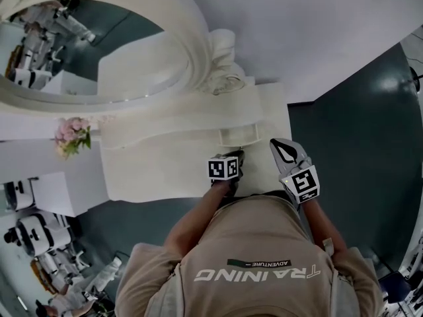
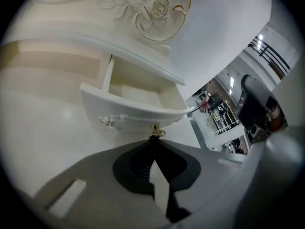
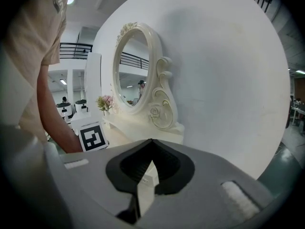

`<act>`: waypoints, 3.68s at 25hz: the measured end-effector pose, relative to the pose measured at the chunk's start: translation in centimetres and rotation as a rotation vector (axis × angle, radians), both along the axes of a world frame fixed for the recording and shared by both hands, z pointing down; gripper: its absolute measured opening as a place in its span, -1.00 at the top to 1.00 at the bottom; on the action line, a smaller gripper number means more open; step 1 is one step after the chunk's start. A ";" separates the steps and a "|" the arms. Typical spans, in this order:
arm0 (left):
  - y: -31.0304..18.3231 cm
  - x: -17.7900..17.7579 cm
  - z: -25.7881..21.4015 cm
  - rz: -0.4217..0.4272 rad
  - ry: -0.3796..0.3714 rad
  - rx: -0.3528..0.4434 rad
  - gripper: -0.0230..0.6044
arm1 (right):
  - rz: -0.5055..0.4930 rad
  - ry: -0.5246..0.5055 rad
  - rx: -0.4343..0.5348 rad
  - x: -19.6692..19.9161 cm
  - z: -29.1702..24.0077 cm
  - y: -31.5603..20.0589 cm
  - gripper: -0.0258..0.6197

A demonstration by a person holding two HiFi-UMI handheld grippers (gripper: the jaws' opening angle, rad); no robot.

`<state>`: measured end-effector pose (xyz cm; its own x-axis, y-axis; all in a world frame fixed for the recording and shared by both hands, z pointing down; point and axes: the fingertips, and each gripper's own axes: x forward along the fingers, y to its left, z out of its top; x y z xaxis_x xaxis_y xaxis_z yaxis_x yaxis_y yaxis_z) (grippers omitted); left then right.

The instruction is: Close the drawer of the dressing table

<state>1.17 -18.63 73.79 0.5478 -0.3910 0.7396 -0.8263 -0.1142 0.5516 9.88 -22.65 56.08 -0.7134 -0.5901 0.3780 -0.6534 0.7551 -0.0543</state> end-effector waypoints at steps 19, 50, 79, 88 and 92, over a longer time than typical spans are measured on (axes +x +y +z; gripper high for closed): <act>-1.9 -0.1 -0.4 0.008 -0.047 0.025 0.87 | 0.022 -0.016 -0.024 -1.3 0.0 -1.0 0.91; -7.5 -2.9 -1.9 -0.056 -0.071 0.107 0.87 | 0.039 -0.003 -0.057 -0.6 1.2 -1.1 0.91; -3.9 -3.5 -12.4 0.017 -0.183 0.418 0.87 | 0.033 -0.042 -0.029 -0.6 -0.3 0.0 0.91; -3.2 -4.6 -17.0 -0.008 -0.181 0.528 0.87 | 0.016 -0.083 0.011 -1.6 -3.1 0.0 0.91; -3.6 -5.0 -19.0 -0.025 -0.155 0.567 0.87 | 0.012 -0.092 0.036 -1.9 -4.5 -0.5 0.91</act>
<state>-3.86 -22.20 54.80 0.4354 -0.7606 0.4816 -0.8986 -0.3356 0.2825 8.01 -23.14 51.60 -0.7368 -0.6110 0.2895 -0.6561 0.7495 -0.0878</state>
